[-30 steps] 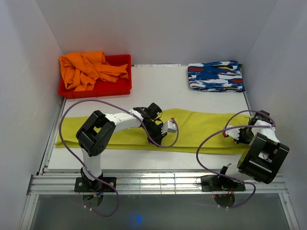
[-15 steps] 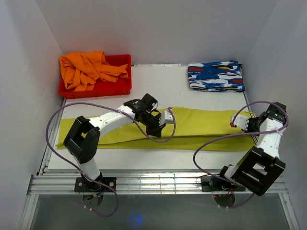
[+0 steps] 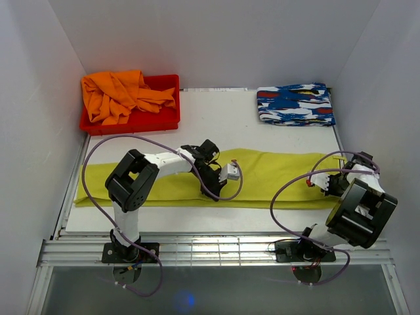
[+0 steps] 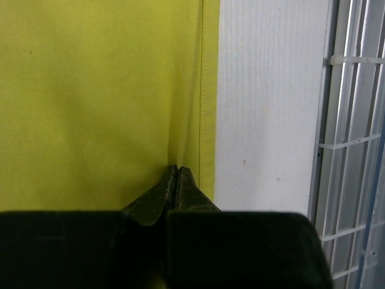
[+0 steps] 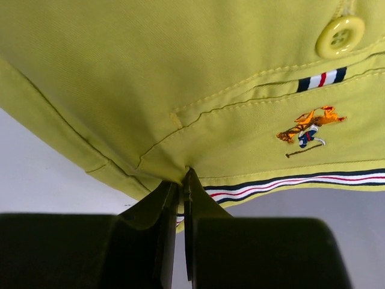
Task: Fold and stack the trousers
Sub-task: Fold the trousers
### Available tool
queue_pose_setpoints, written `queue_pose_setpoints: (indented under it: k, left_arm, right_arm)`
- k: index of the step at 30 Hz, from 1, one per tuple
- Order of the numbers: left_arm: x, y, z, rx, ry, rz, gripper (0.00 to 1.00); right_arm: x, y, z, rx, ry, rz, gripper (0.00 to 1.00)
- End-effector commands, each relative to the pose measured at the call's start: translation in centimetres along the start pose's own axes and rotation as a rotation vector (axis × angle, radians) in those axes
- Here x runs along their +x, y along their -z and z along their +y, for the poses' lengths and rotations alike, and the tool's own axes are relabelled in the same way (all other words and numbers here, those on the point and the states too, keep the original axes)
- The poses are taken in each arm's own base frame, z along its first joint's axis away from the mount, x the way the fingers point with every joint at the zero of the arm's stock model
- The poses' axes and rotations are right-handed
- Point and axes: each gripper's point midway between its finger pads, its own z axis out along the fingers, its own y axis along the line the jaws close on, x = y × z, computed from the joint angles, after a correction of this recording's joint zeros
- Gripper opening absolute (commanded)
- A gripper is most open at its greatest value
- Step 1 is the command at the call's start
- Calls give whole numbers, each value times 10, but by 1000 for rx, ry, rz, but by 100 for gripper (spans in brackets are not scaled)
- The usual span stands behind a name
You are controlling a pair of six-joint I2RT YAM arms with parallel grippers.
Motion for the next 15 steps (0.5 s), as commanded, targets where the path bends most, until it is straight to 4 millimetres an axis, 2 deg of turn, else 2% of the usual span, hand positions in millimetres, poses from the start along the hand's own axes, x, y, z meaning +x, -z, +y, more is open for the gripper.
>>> queue_pose_setpoints:
  k: [1,2,4,5,6,7,8,9,10,11,12,13,14,15]
  left_arm:
    - [22,7,7,-44,27,97,11]
    - [19,9,11,-62,25,94,27]
    - [3,19,15,-92,36,59,36]
    - [-15,31,23,-120,34,15,44]
    - [-23,40,25,-138,71,-11,48]
    - [-33,54,23,-154,86,-39,50]
    - [-41,75,32,-183,119,-90,61]
    - [-43,89,33,-191,168,-119,62]
    - [-43,109,30,-205,205,-143,71]
    - [-35,138,45,-261,272,-184,72]
    - [-28,155,49,-292,315,-203,73]
    - [-22,179,47,-334,360,-228,73]
    - [-2,210,60,-409,431,-266,73]
    - [13,226,63,-471,474,-267,73]
  right_arm:
    - [39,16,-40,109,-22,162,8]
    - [40,16,-43,115,-19,171,8]
    - [46,21,-55,138,-22,190,12]
    - [48,24,-62,156,-31,192,13]
    - [54,37,-79,196,-43,206,15]
    - [56,38,-86,195,-55,203,17]
    - [59,54,-101,221,-74,204,18]
    - [60,61,-108,230,-84,203,25]
    - [60,65,-111,222,-99,192,35]
    - [51,69,-101,164,-120,158,49]
    - [41,75,-104,161,-132,111,82]
    - [34,96,-118,204,-139,77,90]
    - [19,103,-120,200,-136,38,95]
    - [0,106,-109,159,-163,-26,96]
